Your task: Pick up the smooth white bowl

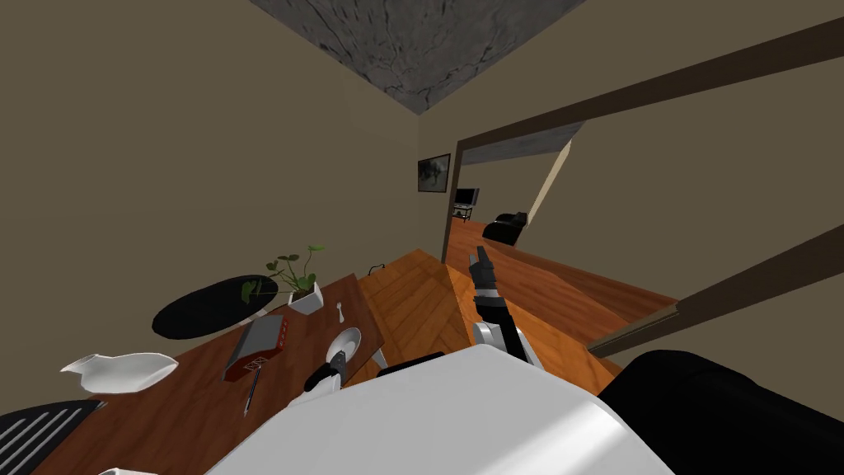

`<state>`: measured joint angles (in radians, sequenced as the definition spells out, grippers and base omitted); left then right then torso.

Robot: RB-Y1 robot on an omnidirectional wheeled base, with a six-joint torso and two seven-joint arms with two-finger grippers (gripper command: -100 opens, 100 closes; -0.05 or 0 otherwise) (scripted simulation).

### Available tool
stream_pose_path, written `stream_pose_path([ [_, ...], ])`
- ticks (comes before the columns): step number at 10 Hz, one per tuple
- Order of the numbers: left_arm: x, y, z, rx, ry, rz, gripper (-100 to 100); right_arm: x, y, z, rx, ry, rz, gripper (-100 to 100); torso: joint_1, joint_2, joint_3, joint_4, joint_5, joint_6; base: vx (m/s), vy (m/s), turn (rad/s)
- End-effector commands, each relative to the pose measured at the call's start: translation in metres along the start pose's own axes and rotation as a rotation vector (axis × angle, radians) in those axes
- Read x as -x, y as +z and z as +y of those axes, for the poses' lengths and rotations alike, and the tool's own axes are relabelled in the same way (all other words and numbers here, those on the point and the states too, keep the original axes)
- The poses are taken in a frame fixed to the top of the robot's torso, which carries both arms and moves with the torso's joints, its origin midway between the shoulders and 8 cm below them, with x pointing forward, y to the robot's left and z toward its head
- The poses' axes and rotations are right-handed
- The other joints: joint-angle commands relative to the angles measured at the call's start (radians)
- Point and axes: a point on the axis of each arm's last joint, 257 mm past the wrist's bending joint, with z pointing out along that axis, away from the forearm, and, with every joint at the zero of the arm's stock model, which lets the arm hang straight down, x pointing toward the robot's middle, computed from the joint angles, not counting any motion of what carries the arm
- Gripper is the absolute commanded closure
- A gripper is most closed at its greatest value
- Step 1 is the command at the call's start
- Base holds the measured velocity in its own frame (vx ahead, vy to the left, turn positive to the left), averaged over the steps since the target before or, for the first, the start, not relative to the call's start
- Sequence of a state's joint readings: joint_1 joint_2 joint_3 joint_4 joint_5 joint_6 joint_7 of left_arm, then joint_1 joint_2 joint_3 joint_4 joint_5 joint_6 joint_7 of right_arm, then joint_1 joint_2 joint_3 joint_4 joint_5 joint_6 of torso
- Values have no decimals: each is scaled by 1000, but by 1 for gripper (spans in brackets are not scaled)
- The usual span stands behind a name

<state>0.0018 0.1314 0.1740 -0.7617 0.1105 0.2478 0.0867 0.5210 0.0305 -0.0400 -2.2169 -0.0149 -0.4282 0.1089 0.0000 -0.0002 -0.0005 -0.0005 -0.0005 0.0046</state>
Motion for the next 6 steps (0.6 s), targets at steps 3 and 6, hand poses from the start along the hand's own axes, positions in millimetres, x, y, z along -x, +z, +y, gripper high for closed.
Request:
stream_pose_path([
  [3,1,-2,-13,-1,12,0,100,0,0,0,0,0,0,0,-1,3,2,1,0,0,-42,-14,-39],
  [6,2,-4,-20,-1,12,-2,100,0,0,0,0,0,0,0,-2,7,4,2,-1,-1,-60,-20,-12],
])
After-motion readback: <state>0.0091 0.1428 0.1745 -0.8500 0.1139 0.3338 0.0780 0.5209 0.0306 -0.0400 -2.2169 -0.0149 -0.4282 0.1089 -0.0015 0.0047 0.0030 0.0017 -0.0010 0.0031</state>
